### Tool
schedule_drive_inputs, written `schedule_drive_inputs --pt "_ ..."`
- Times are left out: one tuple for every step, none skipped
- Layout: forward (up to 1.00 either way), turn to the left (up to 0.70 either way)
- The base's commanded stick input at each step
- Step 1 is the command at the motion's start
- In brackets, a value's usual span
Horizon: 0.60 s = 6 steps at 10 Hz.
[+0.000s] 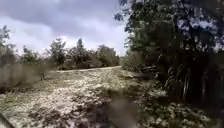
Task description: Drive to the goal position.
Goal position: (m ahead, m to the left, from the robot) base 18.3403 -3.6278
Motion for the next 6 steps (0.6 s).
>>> schedule_drive_inputs --pt "0.5 0.0" --pt "0.5 0.0" --pt "0.5 0.0" --pt "0.5 0.0" --pt "0.5 0.3" --pt "0.5 0.5"
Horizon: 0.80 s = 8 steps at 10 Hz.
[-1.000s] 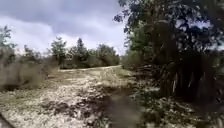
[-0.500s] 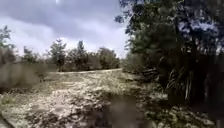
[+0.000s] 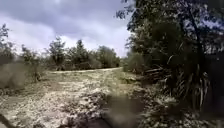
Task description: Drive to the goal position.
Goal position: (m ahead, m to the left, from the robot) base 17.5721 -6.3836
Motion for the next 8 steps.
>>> schedule_drive_inputs --pt "0.5 0.5" --pt "0.5 0.5" --pt "0.5 0.5" --pt "0.5 0.5" --pt "0.5 0.34" --pt "0.5 0.14" --pt "0.5 0.0" --pt "0.5 0.0"
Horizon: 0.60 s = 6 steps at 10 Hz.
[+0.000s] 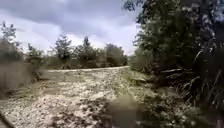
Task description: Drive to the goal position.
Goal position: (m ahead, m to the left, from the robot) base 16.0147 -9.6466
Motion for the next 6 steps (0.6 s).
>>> schedule_drive_inputs --pt "0.5 0.0" --pt "0.5 0.0" --pt "0.5 0.0" --pt "0.5 0.0" --pt "0.5 0.0" --pt "0.5 0.0"
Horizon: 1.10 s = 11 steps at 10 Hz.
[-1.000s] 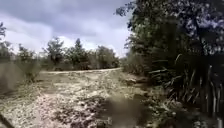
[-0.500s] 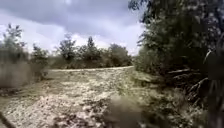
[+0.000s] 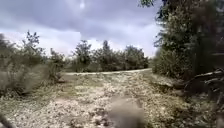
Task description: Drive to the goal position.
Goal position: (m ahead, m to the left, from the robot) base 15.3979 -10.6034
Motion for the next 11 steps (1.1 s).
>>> schedule_drive_inputs --pt "0.5 0.0" --pt "0.5 0.0" --pt "0.5 0.0" --pt "0.5 0.0" --pt "0.5 0.0" --pt "0.5 0.0" --pt "0.5 0.0" --pt "0.5 0.0" --pt "0.5 0.0" --pt "0.5 0.0" --pt "0.5 0.0"
